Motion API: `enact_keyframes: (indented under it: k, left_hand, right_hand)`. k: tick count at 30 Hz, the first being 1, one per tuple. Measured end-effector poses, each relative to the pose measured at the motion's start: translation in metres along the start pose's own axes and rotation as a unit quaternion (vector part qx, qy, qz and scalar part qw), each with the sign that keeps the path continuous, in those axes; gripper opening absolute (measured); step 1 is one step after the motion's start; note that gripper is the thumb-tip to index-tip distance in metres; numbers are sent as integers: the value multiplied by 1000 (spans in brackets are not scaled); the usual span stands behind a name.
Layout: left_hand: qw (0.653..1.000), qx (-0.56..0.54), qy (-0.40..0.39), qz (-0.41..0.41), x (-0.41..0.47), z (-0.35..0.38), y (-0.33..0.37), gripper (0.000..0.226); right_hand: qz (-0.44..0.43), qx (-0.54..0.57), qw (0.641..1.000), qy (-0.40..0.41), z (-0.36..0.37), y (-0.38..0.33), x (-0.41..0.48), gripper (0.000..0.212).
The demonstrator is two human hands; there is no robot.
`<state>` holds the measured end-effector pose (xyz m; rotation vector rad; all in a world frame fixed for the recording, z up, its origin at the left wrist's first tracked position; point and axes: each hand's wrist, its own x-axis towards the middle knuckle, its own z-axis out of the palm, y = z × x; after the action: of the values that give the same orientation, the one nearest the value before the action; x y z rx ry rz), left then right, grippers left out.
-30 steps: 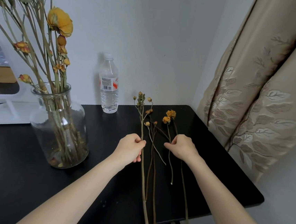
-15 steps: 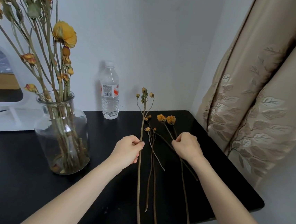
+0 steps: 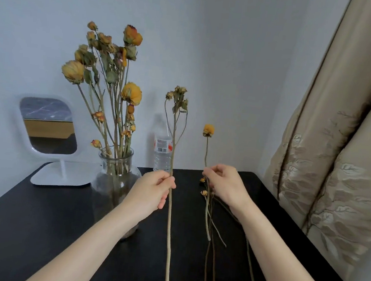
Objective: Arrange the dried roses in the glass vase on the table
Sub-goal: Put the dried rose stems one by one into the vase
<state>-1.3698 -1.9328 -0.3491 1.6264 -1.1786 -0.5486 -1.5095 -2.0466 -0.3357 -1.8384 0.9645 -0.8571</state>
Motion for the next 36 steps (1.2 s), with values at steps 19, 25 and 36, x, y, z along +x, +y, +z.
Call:
enact_keyframes:
  k: [19, 25, 36]
  left_hand:
    - [939, -70, 247, 228, -9, -150, 109, 27]
    - [923, -37, 284, 257, 4, -162, 117, 27]
    - [947, 34, 259, 189, 27, -149, 72, 25]
  right_hand:
    - [-172, 98, 980, 6, 55, -117, 10, 19]
    - [-205, 103, 973, 20, 58, -133, 14, 20]
    - [-209, 104, 972, 21, 64, -131, 24, 20]
